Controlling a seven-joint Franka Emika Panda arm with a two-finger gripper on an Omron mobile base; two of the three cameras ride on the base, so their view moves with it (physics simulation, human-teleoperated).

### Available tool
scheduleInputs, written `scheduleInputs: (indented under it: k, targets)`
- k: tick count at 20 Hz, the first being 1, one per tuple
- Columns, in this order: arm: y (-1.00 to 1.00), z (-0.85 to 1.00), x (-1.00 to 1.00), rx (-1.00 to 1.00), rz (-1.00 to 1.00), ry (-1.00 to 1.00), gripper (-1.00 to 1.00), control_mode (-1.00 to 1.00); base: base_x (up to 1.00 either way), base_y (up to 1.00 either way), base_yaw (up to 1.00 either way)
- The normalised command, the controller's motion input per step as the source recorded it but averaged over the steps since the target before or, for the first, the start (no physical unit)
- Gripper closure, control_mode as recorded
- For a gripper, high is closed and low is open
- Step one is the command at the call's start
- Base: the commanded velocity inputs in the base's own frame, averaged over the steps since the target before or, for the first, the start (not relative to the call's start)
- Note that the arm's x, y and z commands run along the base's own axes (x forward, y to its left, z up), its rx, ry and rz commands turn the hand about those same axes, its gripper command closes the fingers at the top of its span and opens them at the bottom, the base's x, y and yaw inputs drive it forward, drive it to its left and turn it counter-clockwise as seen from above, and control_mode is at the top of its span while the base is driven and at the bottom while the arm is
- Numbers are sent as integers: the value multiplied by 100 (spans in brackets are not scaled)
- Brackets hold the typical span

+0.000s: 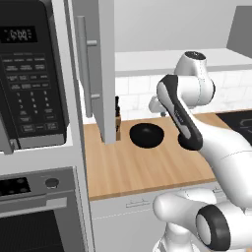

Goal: Pick up the bowls on the counter and stack them on top of one another in the open cabinet. Place the smaller bowl on top of the larger bowl.

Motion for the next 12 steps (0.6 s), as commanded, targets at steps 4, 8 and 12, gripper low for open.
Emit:
scheduleInputs:
  k: [4, 8, 12]
  targets:
    - [-44, -17, -12, 7, -10, 3, -100, -100, 0, 0, 0]
    - [-100, -74, -14, 24, -36, 0, -100, -100, 0, 0, 0]
    - [-100, -48, 0, 20, -44, 1, -100, -100, 0, 0, 0]
